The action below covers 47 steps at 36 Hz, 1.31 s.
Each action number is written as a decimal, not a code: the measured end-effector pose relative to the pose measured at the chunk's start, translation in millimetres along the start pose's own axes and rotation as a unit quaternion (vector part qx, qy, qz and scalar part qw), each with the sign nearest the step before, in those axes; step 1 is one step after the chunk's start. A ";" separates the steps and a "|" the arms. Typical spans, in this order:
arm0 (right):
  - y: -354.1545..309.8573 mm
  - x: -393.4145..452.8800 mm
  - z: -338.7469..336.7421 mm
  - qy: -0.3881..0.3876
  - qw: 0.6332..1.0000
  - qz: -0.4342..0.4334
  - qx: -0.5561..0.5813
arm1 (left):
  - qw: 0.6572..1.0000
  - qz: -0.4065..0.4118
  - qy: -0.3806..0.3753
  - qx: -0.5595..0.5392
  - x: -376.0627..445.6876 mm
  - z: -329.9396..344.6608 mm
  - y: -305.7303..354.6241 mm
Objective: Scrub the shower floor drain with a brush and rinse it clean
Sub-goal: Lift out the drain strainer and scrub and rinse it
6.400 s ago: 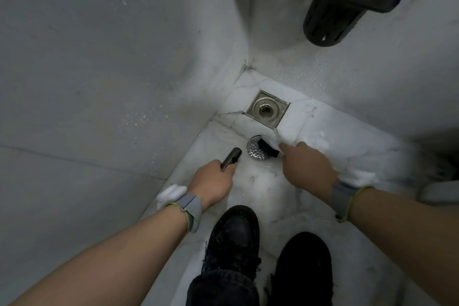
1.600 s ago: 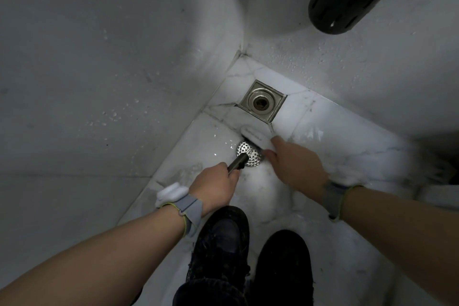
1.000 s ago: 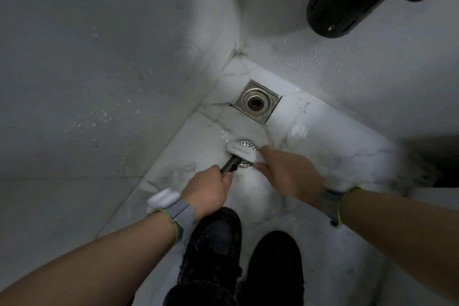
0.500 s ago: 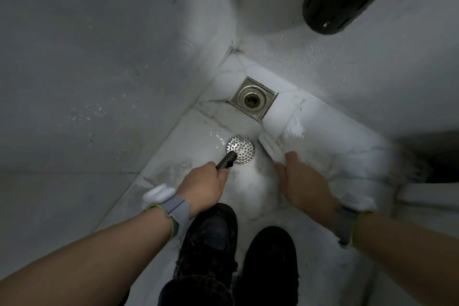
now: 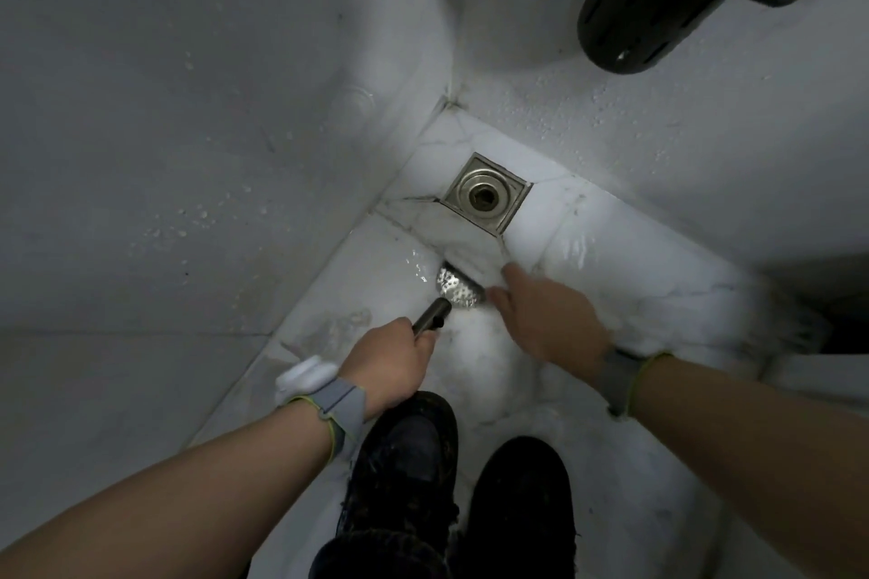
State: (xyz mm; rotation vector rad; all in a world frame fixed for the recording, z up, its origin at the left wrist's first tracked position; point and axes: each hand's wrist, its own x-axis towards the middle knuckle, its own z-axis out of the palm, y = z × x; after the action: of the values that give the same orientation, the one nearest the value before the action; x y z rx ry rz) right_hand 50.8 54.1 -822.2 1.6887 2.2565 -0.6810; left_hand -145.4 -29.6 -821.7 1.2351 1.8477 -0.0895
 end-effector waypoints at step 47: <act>22.9 86.3 -45.3 0.080 0.996 0.029 -0.030 | 0.994 -0.041 0.030 -0.096 50.8 -60.6 7.7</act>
State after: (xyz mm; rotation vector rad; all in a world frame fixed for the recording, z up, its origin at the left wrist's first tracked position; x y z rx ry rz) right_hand 50.2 154.1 -827.6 1.8315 2.2978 -0.4746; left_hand -183.0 40.3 -817.3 1.0387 1.9112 0.0787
